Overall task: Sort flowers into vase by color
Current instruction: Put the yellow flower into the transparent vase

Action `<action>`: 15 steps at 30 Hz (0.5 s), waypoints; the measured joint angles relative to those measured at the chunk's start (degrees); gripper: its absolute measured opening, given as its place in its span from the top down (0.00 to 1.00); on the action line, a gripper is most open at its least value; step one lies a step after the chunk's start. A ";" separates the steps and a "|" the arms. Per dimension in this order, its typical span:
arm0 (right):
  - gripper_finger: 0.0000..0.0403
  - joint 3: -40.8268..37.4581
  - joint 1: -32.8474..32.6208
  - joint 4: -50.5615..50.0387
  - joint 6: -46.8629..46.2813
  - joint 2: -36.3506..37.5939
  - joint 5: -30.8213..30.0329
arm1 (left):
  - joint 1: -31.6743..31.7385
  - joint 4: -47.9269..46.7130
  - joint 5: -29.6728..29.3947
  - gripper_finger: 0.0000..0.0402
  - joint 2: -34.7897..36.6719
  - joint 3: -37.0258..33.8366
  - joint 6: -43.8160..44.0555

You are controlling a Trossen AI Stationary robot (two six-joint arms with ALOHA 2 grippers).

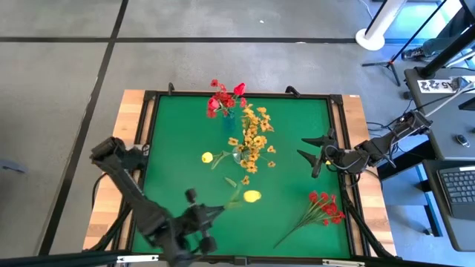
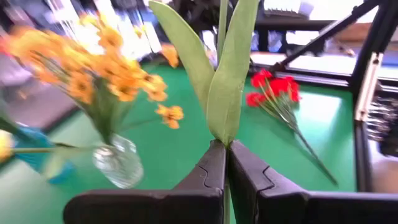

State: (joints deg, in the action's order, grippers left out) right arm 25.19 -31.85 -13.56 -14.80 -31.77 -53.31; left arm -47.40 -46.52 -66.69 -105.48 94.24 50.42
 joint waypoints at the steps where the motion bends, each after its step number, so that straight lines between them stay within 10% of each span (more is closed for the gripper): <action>1: 0.45 0.00 0.01 0.22 0.14 0.02 -0.01 | -0.81 -0.15 -2.10 1.00 0.40 -0.65 0.05; 7: 0.45 0.00 0.00 0.17 0.38 0.00 -0.07 | -1.64 6.80 -3.40 1.00 1.56 -4.67 -1.15; 15: 0.45 0.00 0.00 0.15 1.82 0.02 -0.18 | 3.10 44.41 20.58 1.00 1.49 -16.48 -24.63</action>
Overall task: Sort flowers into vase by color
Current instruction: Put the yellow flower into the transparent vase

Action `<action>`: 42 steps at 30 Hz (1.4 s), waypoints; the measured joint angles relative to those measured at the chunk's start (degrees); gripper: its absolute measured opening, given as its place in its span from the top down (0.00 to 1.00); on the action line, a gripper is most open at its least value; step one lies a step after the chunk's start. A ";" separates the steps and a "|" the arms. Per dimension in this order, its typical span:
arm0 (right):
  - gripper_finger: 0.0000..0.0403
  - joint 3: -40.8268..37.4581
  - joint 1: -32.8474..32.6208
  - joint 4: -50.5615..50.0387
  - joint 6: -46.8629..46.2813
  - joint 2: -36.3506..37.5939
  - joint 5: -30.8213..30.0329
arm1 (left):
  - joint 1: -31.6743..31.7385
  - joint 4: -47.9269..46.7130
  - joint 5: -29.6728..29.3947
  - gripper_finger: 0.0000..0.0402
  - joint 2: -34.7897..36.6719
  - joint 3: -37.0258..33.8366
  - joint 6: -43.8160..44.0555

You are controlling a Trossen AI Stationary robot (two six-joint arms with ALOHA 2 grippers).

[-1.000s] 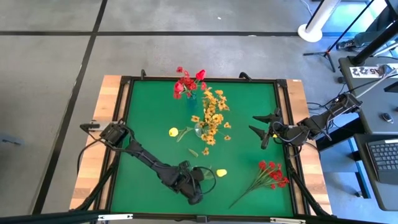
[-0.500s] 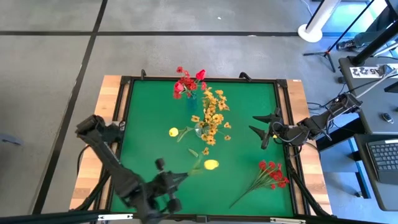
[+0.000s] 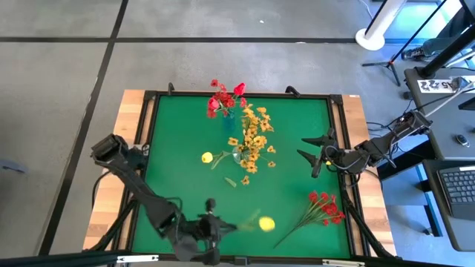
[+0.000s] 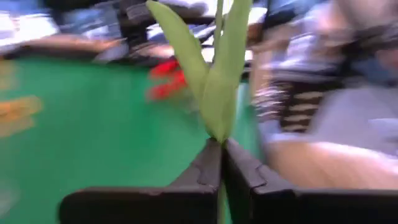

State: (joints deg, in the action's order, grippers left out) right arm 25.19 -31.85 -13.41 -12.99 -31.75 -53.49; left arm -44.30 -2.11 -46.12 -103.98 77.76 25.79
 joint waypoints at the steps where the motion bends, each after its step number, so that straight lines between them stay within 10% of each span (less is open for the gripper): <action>1: 0.45 0.00 0.00 0.01 0.14 0.00 0.00 | 0.67 6.52 2.80 1.00 0.00 -2.06 -3.76; 17: 0.45 0.00 0.01 -0.02 0.43 0.00 0.15 | 8.59 88.61 5.34 1.00 0.00 -30.29 -43.20; 32: 0.45 0.00 0.01 0.00 -0.15 -0.01 0.17 | 22.32 91.90 14.24 1.00 0.00 -30.67 -44.38; 42: 0.45 0.00 -0.01 -0.09 -0.24 -0.02 0.19 | 11.77 91.81 14.11 1.00 7.88 -28.33 -59.86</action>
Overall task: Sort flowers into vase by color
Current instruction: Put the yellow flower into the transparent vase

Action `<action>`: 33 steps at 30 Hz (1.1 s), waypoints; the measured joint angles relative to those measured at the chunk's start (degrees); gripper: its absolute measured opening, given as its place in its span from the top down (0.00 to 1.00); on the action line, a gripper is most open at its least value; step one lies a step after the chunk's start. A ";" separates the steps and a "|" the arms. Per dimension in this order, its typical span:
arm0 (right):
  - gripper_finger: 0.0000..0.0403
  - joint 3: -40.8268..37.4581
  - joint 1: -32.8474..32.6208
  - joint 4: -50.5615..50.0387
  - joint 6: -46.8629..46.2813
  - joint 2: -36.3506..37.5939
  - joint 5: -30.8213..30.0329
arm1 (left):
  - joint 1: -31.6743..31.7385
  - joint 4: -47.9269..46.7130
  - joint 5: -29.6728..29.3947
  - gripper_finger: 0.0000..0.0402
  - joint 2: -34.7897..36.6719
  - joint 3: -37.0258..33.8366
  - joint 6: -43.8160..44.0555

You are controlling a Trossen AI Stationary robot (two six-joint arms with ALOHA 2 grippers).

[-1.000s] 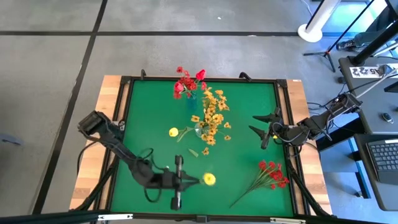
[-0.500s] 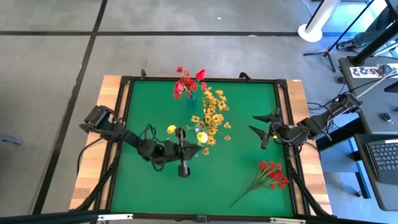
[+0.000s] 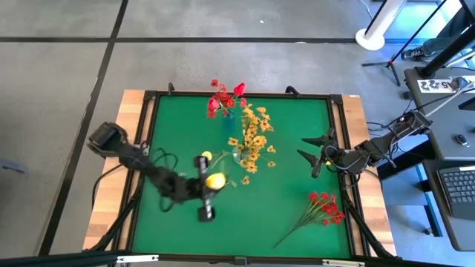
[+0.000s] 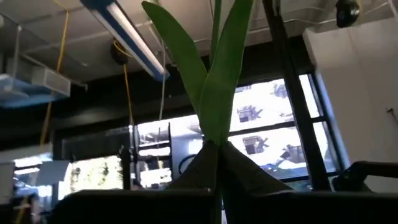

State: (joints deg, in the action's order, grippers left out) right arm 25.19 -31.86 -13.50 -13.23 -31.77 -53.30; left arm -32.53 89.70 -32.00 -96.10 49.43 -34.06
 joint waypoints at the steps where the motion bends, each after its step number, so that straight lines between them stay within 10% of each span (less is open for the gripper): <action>1: 0.45 0.00 0.01 0.04 -0.08 0.02 0.00 | -2.08 0.05 -2.15 1.00 1.12 0.00 -3.55; 10: 0.45 0.00 0.02 0.09 -1.88 0.00 0.46 | -14.55 0.10 -14.96 1.00 8.93 -2.13 -24.55; 23: 0.45 0.00 0.01 -0.06 -1.93 0.00 1.91 | -8.95 0.10 -26.13 1.00 24.96 -19.31 -16.38; 28: 0.45 0.00 0.02 -0.02 -1.93 0.00 1.94 | -4.43 0.12 -24.63 1.00 31.56 -26.89 -9.62; 33: 0.45 0.00 0.02 0.60 -1.95 -0.33 1.92 | 9.11 0.08 -6.46 1.00 31.58 -35.54 13.64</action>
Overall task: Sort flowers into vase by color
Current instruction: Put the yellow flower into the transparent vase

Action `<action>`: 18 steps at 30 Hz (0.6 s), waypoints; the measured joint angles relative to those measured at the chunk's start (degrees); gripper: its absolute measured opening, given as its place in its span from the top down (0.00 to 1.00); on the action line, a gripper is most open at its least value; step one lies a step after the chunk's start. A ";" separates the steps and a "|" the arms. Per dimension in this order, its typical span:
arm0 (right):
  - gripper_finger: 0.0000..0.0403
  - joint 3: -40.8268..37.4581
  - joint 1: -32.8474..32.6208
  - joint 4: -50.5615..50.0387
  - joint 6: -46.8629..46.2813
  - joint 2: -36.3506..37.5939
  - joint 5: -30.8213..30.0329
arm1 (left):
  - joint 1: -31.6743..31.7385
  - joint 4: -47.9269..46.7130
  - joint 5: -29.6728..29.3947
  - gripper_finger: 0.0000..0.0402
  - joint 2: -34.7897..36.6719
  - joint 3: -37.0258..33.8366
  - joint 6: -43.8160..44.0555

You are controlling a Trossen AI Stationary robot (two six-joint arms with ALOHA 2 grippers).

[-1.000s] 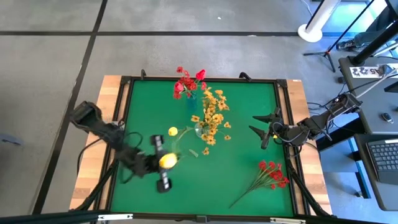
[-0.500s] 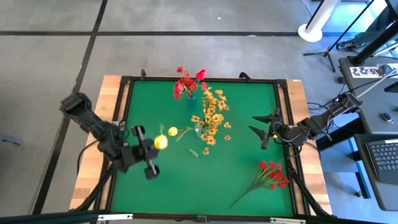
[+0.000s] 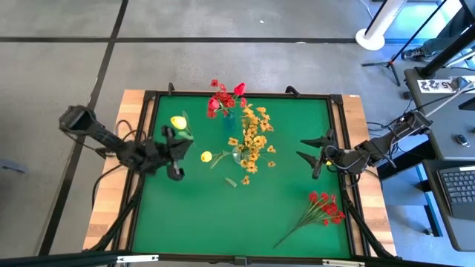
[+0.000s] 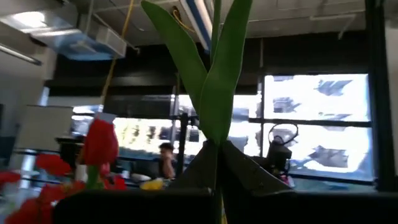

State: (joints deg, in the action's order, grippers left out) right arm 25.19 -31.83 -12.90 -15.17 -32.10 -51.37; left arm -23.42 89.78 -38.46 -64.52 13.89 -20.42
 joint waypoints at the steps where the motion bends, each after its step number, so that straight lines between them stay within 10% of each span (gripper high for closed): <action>1: 0.45 0.00 -0.02 0.57 -0.01 -0.33 0.02 | 2.74 -0.03 3.45 1.00 -0.77 -0.61 4.04; 18: 0.45 0.02 -0.02 6.71 0.01 -7.27 1.94 | 15.81 -0.02 20.69 1.00 -14.37 13.82 15.39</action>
State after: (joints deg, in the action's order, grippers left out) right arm 25.21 -31.86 -6.20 -15.16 -39.37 -49.43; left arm -7.61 89.77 -17.77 -78.89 27.71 -5.04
